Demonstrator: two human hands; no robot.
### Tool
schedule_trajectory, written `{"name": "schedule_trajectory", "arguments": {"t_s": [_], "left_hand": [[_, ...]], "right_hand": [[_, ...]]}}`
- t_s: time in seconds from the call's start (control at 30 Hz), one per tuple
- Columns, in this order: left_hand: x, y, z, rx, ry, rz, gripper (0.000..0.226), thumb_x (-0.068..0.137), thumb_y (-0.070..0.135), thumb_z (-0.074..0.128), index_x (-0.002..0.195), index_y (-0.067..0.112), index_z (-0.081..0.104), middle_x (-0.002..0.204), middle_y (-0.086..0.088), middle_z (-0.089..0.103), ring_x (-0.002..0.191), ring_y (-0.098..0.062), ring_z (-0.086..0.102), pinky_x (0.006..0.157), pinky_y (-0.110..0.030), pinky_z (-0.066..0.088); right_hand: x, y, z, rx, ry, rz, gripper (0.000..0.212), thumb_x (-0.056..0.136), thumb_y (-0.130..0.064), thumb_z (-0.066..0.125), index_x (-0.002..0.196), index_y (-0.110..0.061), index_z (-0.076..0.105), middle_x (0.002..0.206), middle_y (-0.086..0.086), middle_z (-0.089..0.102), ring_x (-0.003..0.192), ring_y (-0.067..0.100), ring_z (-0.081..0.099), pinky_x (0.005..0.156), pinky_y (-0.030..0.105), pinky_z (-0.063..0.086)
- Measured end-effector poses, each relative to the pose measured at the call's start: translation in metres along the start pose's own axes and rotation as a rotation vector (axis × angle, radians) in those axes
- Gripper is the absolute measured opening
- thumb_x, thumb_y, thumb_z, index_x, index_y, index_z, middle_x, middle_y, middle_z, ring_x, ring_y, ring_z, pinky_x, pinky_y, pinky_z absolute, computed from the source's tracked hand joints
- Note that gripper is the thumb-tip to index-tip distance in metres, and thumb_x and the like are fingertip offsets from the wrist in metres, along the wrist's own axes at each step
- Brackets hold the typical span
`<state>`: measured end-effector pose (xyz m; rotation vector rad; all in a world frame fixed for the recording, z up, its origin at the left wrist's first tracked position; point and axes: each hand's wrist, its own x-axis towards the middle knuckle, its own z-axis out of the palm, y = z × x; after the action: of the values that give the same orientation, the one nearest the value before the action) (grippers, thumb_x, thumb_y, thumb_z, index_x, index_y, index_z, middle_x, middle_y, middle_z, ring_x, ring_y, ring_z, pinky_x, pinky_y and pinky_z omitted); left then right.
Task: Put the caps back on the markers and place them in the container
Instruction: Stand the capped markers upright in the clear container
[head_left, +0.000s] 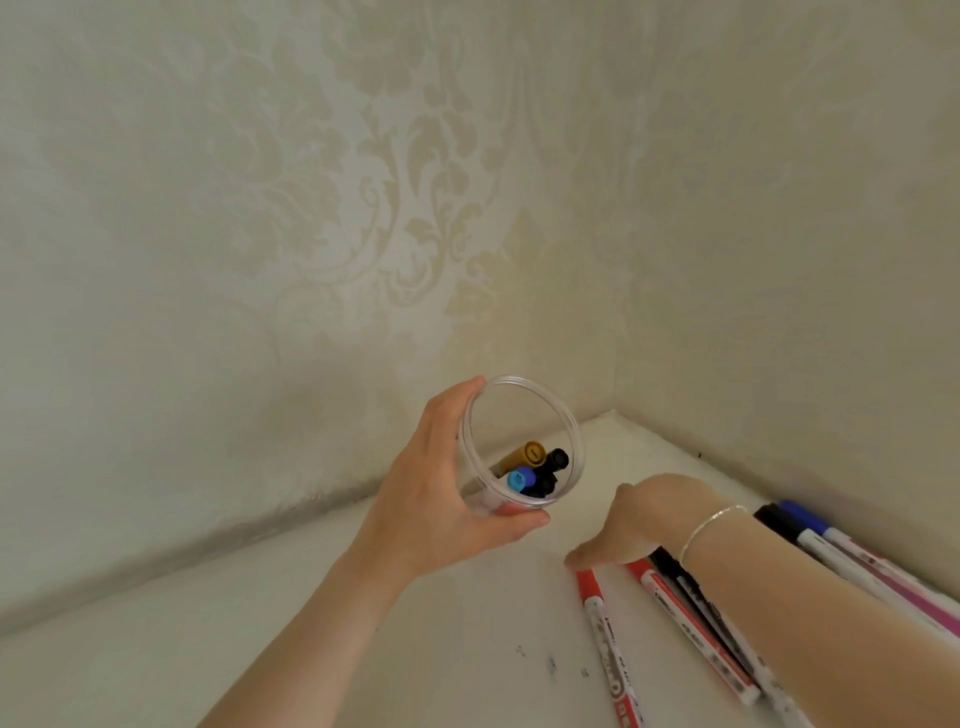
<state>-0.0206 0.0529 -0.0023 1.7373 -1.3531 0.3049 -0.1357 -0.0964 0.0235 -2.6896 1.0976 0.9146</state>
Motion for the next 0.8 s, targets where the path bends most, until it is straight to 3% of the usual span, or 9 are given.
{"name": "schedule_trajectory", "arguments": {"t_s": [0.1,0.23,0.3,0.37,0.47,0.57,0.73,0.8], "left_hand": [[-0.001,0.000,-0.001,-0.005,0.009,0.004,0.106,0.053,0.059,0.081,0.140,0.042,0.022,0.141,0.014,0.038,0.131,0.002,0.038,0.101,-0.004,0.027],[-0.002,0.000,0.000,-0.010,0.009,0.008,0.108,0.053,0.059,0.081,0.140,0.041,0.021,0.140,0.016,0.037,0.131,0.000,0.039,0.103,-0.007,0.028],[-0.002,0.000,0.000,-0.013,0.007,0.009,0.108,0.053,0.058,0.081,0.140,0.041,0.020,0.140,0.015,0.037,0.131,0.001,0.039,0.103,-0.006,0.028],[-0.003,0.000,0.000,-0.017,0.008,0.009,0.108,0.053,0.058,0.081,0.141,0.041,0.020,0.141,0.014,0.037,0.132,-0.001,0.038,0.103,-0.007,0.027],[-0.003,0.000,0.001,-0.014,0.006,0.007,0.108,0.053,0.058,0.081,0.141,0.038,0.021,0.143,0.013,0.037,0.133,-0.002,0.037,0.104,-0.008,0.027],[-0.002,0.001,0.001,-0.014,0.008,0.009,0.107,0.054,0.057,0.081,0.141,0.038,0.022,0.142,0.014,0.037,0.133,0.000,0.037,0.103,-0.006,0.028],[-0.002,0.001,0.001,-0.005,0.000,0.006,0.108,0.054,0.057,0.081,0.141,0.040,0.019,0.141,0.014,0.036,0.132,0.003,0.036,0.102,-0.004,0.027],[-0.001,0.001,0.000,-0.006,0.000,-0.004,0.108,0.054,0.058,0.080,0.140,0.042,0.019,0.141,0.015,0.036,0.131,0.005,0.035,0.102,-0.003,0.026]], "right_hand": [[-0.005,-0.005,0.001,-0.112,-0.030,-0.047,0.084,0.085,-0.066,0.048,0.146,-0.011,0.031,0.142,0.008,0.046,0.128,0.028,0.045,0.102,0.036,0.036],[0.004,-0.010,0.009,-0.194,-0.054,-0.097,0.064,0.091,-0.039,0.052,0.144,-0.005,0.035,0.122,0.008,0.056,0.118,0.024,0.053,0.084,0.029,0.040],[0.009,-0.010,0.013,-0.180,0.004,-0.101,0.061,0.091,-0.029,0.053,0.142,-0.002,0.035,0.105,0.010,0.055,0.100,0.020,0.054,0.079,0.029,0.041],[0.016,-0.007,0.019,-0.133,0.095,-0.085,0.065,0.089,-0.025,0.056,0.143,-0.002,0.028,0.107,0.008,0.056,0.092,0.022,0.051,0.074,0.030,0.042],[0.033,-0.002,0.029,-0.044,0.156,-0.048,0.072,0.087,-0.026,0.058,0.143,-0.004,0.017,0.116,0.008,0.057,0.107,0.025,0.058,0.075,0.031,0.043],[0.042,0.000,0.033,0.021,0.234,-0.087,0.064,0.087,-0.019,0.056,0.139,-0.003,0.022,0.110,0.008,0.054,0.107,0.024,0.059,0.076,0.030,0.043],[0.057,0.004,0.021,0.196,0.320,-0.150,0.033,0.083,-0.019,0.053,0.116,-0.012,0.047,0.109,0.007,0.055,0.099,0.023,0.058,0.074,0.027,0.043],[0.055,0.005,-0.001,0.393,0.517,-0.192,0.019,0.078,-0.024,0.050,0.096,-0.017,0.050,0.093,0.005,0.056,0.088,0.025,0.056,0.074,0.029,0.047]]}}
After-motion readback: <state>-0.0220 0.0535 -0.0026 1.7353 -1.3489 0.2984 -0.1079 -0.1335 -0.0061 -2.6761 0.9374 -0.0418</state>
